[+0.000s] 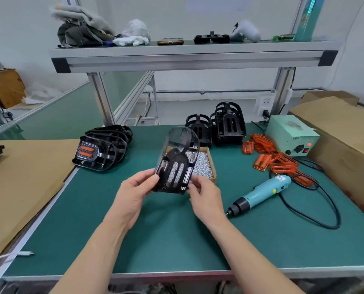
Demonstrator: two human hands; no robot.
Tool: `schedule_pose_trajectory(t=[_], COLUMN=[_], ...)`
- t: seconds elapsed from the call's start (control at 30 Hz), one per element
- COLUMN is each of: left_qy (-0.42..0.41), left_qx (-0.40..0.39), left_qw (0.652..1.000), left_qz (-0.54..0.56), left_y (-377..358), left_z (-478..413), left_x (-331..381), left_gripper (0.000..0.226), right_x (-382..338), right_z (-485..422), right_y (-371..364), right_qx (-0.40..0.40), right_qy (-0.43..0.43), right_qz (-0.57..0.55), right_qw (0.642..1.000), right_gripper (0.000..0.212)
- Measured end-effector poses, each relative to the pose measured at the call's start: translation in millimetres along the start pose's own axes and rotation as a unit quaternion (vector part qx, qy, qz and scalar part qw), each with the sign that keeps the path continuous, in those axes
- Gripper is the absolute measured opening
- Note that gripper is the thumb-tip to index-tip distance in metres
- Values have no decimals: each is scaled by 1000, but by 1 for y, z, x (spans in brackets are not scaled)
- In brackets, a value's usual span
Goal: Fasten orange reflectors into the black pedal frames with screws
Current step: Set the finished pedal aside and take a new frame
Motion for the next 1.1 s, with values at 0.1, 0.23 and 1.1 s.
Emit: schedule_pose_trajectory(t=[0.1, 0.23, 1.1], left_qy=[-6, 16, -6], left_qx=[-48, -55, -78], left_qw=[996, 981, 899], left_qz=[-81, -185, -431], left_y=[-13, -20, -52], left_z=[4, 13, 42], left_x=[12, 6, -28], left_gripper=[31, 29, 21], right_x=[-10, 1, 70], right_z=[-1, -16, -97], right_y=[48, 115, 191], right_qx=[72, 146, 110], right_qy=[32, 16, -156], right_qz=[76, 129, 482], right_qw=[994, 981, 855], right_gripper=[26, 27, 39])
Point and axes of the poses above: each hand's wrist, its own z-axis away from the middle knuckle, its own y-axis out of the back of the hand, x = y × z, the point moved 10 cm from there along -z, towards the middle knuckle, and after that the axes turned 10 degrees about -x, right-handed, at the moved point
